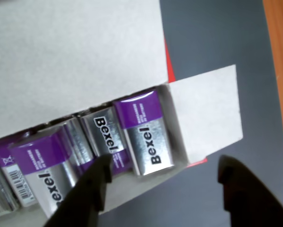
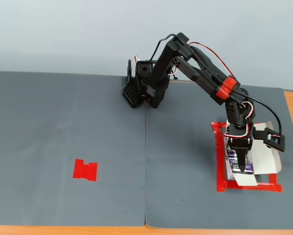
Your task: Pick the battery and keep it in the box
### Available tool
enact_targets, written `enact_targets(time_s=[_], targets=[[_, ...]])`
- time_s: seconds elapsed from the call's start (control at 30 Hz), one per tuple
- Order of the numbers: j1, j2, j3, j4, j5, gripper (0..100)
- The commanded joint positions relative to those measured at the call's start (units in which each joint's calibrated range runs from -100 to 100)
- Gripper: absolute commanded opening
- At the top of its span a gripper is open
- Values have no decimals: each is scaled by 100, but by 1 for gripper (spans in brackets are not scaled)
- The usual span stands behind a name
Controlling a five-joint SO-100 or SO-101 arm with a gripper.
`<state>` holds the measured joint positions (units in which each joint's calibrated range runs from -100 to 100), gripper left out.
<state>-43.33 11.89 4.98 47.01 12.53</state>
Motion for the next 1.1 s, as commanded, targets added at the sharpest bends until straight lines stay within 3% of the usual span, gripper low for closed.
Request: enact_targets(time_s=[0.0,0.27,0.83,1.07], targets=[[25,-125,-33,-5,-21,23],[100,-270,-42,117,-15,2],[883,-2355,4,785,-21,2],[1398,-3847,1044,742,-21,2]])
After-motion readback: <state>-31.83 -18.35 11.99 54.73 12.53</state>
